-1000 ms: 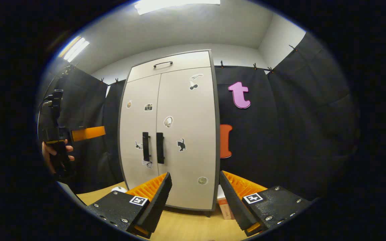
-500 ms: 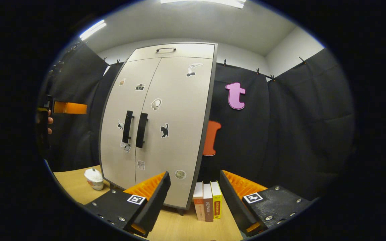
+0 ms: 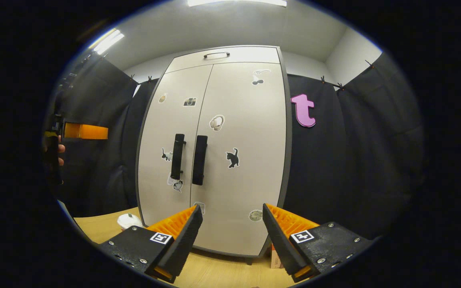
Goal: Open the right door of the double-door shoe cabinet with the right hand, and open the left door with the left hand.
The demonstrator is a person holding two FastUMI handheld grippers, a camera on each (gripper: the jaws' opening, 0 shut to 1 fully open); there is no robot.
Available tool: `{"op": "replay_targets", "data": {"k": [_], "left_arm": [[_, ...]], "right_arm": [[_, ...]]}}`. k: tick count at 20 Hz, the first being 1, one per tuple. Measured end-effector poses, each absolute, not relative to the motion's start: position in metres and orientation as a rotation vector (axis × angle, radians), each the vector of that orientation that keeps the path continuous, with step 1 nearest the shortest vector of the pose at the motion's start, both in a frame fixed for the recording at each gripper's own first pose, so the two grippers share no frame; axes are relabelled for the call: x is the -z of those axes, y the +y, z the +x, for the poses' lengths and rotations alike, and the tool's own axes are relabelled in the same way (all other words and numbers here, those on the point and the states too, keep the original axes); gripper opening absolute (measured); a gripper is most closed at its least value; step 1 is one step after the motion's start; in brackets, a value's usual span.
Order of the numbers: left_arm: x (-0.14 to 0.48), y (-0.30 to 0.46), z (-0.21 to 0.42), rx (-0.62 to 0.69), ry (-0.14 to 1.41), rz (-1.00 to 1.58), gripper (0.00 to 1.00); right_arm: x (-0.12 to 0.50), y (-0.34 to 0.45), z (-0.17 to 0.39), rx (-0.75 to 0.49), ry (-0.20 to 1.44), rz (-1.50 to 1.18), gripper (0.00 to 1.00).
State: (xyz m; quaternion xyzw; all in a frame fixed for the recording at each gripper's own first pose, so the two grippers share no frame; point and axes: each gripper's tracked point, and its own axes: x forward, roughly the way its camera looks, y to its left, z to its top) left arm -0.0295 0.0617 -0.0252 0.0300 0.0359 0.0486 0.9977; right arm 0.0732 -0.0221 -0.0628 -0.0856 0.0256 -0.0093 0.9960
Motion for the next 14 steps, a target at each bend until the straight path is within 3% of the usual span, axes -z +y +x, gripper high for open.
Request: {"op": "replay_targets", "data": {"k": [9,14], "left_arm": [[0.022,0.086,-0.007,-0.031,0.033,0.003,0.96],[0.029,0.077,-0.002,0.006,0.035,0.001,0.96]], "right_arm": [[0.023,0.049,0.074,-0.04,-0.013,-0.122,0.92],[0.035,0.01,0.069,0.056,0.05,-0.197,0.92]]}}
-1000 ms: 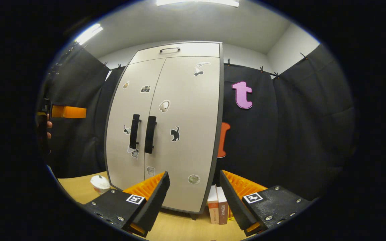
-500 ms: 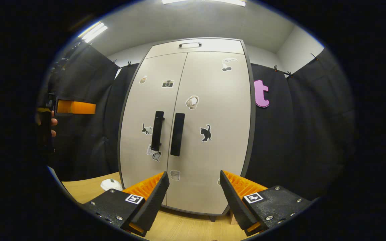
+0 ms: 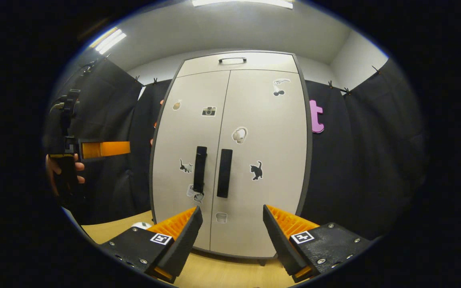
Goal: Open the right door of the double-door shoe cabinet with the right hand, and open the left door with the left hand.
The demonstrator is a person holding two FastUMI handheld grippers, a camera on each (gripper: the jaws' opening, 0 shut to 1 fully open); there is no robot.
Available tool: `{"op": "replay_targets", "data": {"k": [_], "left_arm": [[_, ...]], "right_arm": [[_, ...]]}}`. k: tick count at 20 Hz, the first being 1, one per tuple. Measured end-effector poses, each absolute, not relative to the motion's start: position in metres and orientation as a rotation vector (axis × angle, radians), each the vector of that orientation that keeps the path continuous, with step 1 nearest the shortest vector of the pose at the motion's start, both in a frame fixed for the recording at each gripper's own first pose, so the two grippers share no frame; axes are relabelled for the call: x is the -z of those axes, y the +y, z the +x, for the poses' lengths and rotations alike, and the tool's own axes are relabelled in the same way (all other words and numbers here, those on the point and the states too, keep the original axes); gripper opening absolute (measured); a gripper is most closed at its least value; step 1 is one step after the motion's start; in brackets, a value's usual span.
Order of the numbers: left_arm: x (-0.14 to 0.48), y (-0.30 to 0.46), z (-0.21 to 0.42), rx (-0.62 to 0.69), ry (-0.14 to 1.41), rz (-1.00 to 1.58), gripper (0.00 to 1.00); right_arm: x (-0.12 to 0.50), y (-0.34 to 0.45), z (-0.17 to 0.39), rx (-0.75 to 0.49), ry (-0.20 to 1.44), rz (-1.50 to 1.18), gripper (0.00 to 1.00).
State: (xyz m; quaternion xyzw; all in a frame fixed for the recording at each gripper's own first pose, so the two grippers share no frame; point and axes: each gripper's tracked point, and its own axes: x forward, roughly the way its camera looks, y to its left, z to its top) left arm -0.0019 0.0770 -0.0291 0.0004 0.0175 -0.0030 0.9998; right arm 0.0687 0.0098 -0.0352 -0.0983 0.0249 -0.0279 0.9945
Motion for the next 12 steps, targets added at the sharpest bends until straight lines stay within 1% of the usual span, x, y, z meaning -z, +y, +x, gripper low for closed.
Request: {"op": "replay_targets", "data": {"k": [3,8,12], "left_arm": [[0.036,0.067,-0.001,0.018,0.038,-0.003,0.96],[0.057,0.061,0.005,0.025,0.071,-0.022,0.96],[0.076,0.066,0.016,0.094,0.097,-0.03,0.96]], "right_arm": [[0.034,-0.012,0.067,0.098,0.054,-0.224,0.92],[0.055,-0.003,0.078,0.092,0.09,-0.247,0.93],[0.077,0.014,0.087,0.128,0.129,-0.26,0.93]]}}
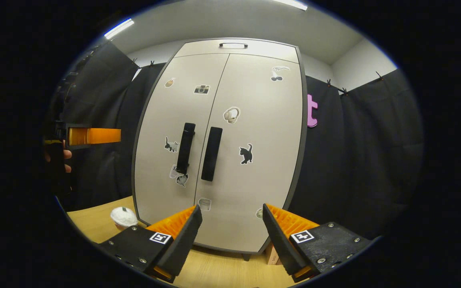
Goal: Open the right door of the double-door shoe cabinet with the right hand, and open the left door with the left hand.
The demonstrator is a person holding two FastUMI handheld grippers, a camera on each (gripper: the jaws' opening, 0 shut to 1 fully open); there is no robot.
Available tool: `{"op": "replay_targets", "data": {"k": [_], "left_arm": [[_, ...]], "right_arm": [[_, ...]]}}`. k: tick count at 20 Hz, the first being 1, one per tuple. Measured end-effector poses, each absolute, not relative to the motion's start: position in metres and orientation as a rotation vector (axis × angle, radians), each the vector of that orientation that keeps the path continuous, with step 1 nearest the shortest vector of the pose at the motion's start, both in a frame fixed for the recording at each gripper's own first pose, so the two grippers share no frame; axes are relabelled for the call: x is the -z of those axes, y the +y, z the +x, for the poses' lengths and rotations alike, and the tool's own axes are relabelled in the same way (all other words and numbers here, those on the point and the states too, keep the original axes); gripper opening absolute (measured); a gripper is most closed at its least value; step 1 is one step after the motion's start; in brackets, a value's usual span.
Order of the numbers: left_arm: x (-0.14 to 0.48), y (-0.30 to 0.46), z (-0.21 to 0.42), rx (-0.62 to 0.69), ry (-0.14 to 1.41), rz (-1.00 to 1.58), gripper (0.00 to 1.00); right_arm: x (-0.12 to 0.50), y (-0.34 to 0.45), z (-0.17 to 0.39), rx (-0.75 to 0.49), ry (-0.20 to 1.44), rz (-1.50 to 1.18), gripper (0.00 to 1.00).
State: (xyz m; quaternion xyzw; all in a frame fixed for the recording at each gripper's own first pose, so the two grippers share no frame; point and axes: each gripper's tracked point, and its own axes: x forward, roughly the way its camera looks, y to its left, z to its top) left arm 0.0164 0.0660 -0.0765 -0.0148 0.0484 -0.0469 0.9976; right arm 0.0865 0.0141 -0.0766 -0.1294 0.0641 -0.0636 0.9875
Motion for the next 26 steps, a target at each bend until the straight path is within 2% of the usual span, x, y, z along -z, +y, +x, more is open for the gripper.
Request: {"op": "replay_targets", "data": {"k": [5,11,20,26], "left_arm": [[0.104,0.078,0.038,0.192,0.139,-0.063,0.96],[0.12,0.089,0.054,0.225,0.158,-0.127,0.97],[0.114,0.104,0.06,0.206,0.127,-0.139,0.96],[0.075,0.106,0.053,0.165,0.075,-0.081,0.96]], "right_arm": [[0.092,0.025,0.092,0.21,0.19,-0.299,0.93],[0.1,0.031,0.096,0.248,0.236,-0.316,0.92],[0.078,0.046,0.119,0.215,0.203,-0.369,0.93],[0.056,0.021,0.137,0.248,0.175,-0.338,0.93]]}}
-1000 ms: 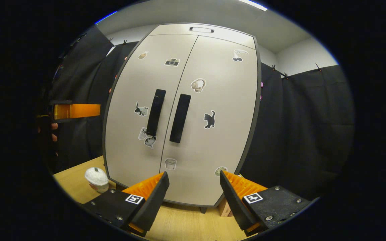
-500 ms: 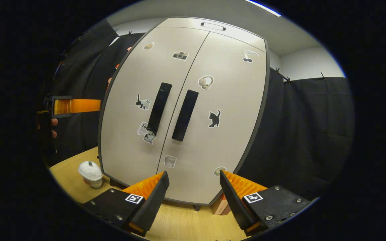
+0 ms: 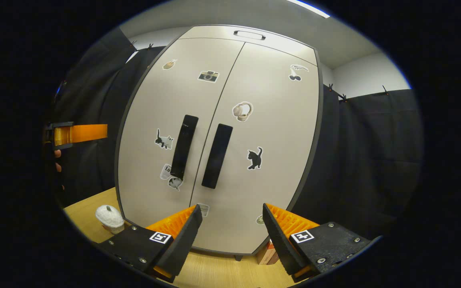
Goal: Open the right door of the double-door shoe cabinet with the right hand, and open the left door with the left hand.
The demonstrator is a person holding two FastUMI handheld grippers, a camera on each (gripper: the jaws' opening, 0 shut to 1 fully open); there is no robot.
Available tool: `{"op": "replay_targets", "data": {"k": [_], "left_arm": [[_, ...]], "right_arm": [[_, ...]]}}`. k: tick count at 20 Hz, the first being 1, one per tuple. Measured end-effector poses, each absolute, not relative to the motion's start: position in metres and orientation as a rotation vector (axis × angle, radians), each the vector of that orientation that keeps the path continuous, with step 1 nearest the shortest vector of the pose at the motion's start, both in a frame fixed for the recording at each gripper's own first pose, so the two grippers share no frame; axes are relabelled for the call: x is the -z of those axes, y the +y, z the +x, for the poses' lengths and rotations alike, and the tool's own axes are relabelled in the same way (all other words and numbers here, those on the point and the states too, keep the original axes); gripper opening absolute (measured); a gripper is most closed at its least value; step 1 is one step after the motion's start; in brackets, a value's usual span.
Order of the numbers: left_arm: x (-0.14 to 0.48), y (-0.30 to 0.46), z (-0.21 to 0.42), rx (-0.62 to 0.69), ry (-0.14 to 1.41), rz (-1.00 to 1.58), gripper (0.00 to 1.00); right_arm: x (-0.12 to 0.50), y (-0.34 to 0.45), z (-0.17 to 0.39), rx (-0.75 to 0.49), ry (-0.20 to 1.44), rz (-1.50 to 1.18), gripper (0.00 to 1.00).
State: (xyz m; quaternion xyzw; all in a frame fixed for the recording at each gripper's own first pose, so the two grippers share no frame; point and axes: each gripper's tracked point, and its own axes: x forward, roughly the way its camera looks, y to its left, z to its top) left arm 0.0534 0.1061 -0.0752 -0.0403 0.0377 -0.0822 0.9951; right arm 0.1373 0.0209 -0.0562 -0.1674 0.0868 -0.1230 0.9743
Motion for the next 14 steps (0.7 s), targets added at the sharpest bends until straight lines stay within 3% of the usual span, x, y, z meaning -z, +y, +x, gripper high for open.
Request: {"op": "replay_targets", "data": {"k": [8,14], "left_arm": [[0.05,0.101,0.028,0.065,0.066,-0.033,0.96],[0.047,0.117,0.011,0.001,0.077,-0.012,0.95]], "right_arm": [[0.054,0.027,0.189,0.122,0.235,-0.201,0.92],[0.036,0.045,0.241,0.093,0.236,-0.145,0.84]]}}
